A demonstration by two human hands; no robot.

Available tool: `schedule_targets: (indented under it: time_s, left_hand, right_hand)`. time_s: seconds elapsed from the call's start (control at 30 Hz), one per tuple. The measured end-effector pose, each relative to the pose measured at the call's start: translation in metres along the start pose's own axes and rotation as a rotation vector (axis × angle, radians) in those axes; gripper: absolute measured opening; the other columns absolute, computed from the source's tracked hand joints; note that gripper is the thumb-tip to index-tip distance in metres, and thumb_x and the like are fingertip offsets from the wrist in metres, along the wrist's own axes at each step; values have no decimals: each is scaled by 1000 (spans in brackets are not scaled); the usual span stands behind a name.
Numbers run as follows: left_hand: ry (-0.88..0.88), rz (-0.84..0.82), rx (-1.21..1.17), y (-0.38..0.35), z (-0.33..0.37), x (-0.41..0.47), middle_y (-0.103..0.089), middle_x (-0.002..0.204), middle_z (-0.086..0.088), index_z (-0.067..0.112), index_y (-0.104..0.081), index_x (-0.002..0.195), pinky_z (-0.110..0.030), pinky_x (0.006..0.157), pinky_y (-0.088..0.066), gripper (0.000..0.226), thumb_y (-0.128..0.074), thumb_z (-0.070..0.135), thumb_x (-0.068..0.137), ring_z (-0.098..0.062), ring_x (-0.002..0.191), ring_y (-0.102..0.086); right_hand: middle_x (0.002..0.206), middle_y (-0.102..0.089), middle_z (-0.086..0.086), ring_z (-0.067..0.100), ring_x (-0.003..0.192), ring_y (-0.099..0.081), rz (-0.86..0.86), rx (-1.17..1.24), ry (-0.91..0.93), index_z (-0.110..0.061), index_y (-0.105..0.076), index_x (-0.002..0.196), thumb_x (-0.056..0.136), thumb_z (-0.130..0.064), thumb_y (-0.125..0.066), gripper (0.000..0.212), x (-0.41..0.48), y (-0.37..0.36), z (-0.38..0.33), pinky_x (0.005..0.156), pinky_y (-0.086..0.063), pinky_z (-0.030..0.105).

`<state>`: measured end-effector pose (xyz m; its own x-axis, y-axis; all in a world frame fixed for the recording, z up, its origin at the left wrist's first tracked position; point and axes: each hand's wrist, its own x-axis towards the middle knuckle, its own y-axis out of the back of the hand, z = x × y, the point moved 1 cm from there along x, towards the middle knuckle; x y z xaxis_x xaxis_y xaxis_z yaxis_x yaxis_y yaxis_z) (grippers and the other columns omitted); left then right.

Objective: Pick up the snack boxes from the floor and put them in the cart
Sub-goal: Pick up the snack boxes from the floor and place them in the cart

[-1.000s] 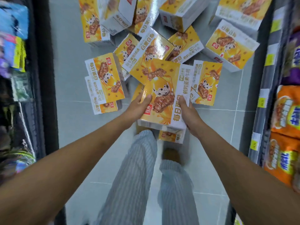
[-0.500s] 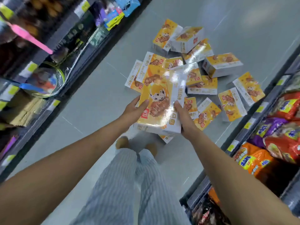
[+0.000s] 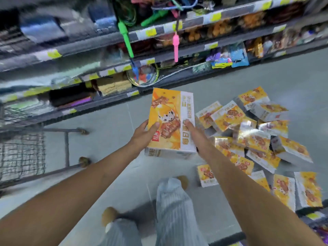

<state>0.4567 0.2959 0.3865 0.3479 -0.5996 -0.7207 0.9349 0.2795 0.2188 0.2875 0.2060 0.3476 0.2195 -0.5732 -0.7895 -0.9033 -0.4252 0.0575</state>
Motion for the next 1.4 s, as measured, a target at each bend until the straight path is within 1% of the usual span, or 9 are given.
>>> schedule_targets:
  time_s: [0.13, 0.3, 0.47, 0.67, 0.83, 1.0, 1.1, 1.27, 1.4]
  left_hand:
    - [22, 112, -119, 91, -50, -31, -63, 120, -1, 26, -47, 136, -20, 70, -45, 50, -50, 49, 92, -5, 82, -61]
    - [54, 185, -180, 196, -106, -70, -48, 140, 3, 26, -36, 145, -32, 103, -38, 68, -51, 59, 87, -19, 122, -52]
    - [-5, 220, -224, 313, -153, -125, -33, 152, 6, 34, -25, 148, -40, 109, -28, 84, -52, 72, 78, -22, 138, -35]
    - [-45, 388, -347, 438, -204, -190, -48, 139, 12, 38, -34, 143, -47, 111, -32, 96, -60, 81, 61, -18, 128, -47]
    - [29, 452, -431, 522, -236, -215, -44, 141, 10, 33, -42, 138, -50, 108, -35, 85, -58, 76, 67, -19, 124, -47]
    - [138, 456, -482, 595, -265, -207, -62, 125, -1, 32, -52, 124, -53, 102, -41, 72, -58, 76, 68, -27, 114, -58]
    - [250, 482, -504, 641, -290, -183, -64, 125, -2, 31, -52, 127, -54, 99, -44, 91, -62, 85, 54, -28, 112, -61]
    - [343, 498, -477, 696, -295, -170, -65, 113, -6, 22, -54, 115, -51, 98, -46, 62, -55, 70, 76, -30, 104, -62]
    - [399, 449, -497, 739, -312, -141, -65, 112, -6, 22, -52, 118, -54, 95, -47, 66, -57, 69, 73, -31, 103, -62]
  right_hand:
    - [77, -68, -5, 11, 70, -65, -42, -155, 54, -22, -61, 83, 91, -50, -56, 30, -28, -101, -6, 59, -50, 24]
    - [77, -69, 0, 16, 69, -67, -87, -243, 91, -16, -66, 92, 91, -47, -59, 32, -69, -217, 6, 64, -53, 27]
    - [81, -72, 2, 19, 72, -68, -202, -274, 133, -17, -66, 94, 93, -45, -57, 30, -124, -337, 15, 76, -56, 34]
    - [80, -71, -2, 14, 67, -68, -354, -395, 228, -20, -65, 96, 94, -48, -53, 31, -177, -480, 6, 60, -53, 24]
    - [95, -73, 3, 22, 86, -70, -420, -492, 225, -25, -65, 90, 91, -54, -53, 31, -196, -581, 7, 88, -55, 36]
    - [130, -62, 5, 28, 114, -62, -431, -595, 154, -21, -57, 130, 49, -84, -54, 103, -188, -668, 11, 104, -44, 44]
    - [134, -54, -1, 24, 126, -52, -511, -653, 147, -24, -48, 140, 85, -69, -45, 70, -188, -716, 6, 108, -36, 37]
    - [107, -64, -9, 16, 106, -59, -579, -653, 95, -35, -56, 118, 90, -64, -44, 41, -157, -782, 14, 111, -37, 43]
    - [125, -65, 1, 23, 117, -59, -555, -675, -21, -28, -59, 125, 76, -73, -47, 68, -131, -831, 25, 108, -39, 50]
